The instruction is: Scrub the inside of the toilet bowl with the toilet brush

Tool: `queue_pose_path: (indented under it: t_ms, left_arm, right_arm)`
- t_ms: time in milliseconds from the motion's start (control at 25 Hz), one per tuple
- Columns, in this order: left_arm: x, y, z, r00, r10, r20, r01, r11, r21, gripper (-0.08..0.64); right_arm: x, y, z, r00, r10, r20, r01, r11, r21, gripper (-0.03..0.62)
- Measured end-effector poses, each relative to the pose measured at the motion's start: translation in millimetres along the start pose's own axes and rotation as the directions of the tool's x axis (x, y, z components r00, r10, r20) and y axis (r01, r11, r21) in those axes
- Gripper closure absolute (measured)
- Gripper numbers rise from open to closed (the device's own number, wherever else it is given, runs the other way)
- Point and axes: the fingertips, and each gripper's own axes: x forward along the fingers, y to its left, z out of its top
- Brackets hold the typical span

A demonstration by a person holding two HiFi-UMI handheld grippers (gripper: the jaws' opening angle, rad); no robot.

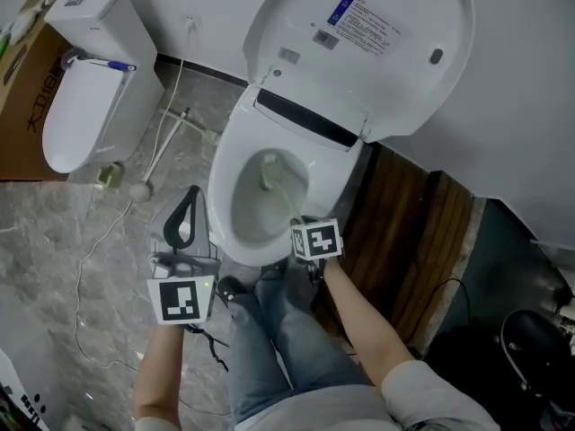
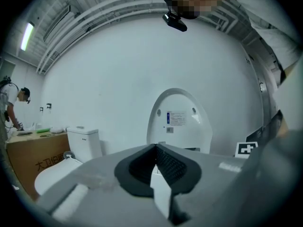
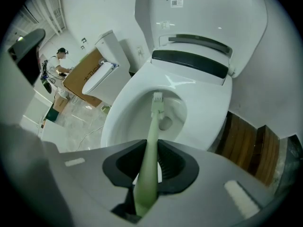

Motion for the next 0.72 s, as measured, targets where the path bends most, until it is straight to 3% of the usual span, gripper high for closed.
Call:
queue_pose_path:
  t_ms: [360,720]
  left_arm:
    - [9.4,0.5,-15.3,0.999,-0.020,0.026,0.021,0.999,-0.032,0.558]
    - [9.0,12.9,-27.4,0.999,-0.010,0.052,0.011,1.000,-0.022,0.558]
  right_arm:
    - [29.5,-8.4,15.1,0.998,-0.054,0.025,0.051,0.995,0.080,0.518]
    - [50.7,-13.2,26.9,0.992,-0.121,0.044,0.117,0.990,0.082,0.518]
